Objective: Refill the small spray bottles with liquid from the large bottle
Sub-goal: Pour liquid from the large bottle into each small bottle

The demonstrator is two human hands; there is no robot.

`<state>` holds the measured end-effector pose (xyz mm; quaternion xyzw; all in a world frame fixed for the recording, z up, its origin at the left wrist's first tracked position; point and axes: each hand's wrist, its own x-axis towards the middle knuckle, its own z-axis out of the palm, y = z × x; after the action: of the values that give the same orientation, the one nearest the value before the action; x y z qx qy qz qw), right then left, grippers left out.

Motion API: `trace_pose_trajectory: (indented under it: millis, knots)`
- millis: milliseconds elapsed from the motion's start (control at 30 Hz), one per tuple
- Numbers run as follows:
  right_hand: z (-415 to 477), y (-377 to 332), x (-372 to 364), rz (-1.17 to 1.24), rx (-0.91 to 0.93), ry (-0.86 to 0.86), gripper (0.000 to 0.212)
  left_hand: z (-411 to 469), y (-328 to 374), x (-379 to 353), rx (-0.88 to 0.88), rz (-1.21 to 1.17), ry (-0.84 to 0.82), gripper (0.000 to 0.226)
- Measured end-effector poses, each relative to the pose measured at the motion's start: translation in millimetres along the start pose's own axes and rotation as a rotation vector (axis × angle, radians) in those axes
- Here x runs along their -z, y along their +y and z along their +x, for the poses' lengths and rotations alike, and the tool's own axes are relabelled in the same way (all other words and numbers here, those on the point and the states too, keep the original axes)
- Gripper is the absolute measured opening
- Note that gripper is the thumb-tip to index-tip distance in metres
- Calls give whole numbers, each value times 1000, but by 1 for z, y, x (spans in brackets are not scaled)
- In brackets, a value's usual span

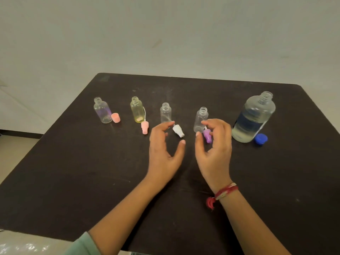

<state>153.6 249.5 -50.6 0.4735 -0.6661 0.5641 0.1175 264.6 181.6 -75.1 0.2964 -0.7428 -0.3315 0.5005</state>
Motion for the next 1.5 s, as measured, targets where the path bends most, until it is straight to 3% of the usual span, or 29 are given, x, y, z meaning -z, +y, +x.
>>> trace_pose_trajectory:
  millis: [200,433,600,733,1100,1300,1500]
  knots:
    - [-2,25,31,-50,-24,3,30,-1,14,-47,55,6,-12,51]
    - [12,64,73,-71,-106,230,53,4,29,-83,154,37,10,57]
    - [37,80,80,17,-378,17,101,30,30,-98,295,83,39,72]
    - [63,85,80,95,-467,-151,116,46,24,-102,361,97,5,78]
    - [77,97,82,8,-515,-220,105,54,7,-99,351,172,-83,52]
    - [73,94,80,10,-490,-90,76,46,15,-85,347,65,-47,49]
    - [71,72,85,195,-417,18,76,24,34,-61,292,-35,6,44]
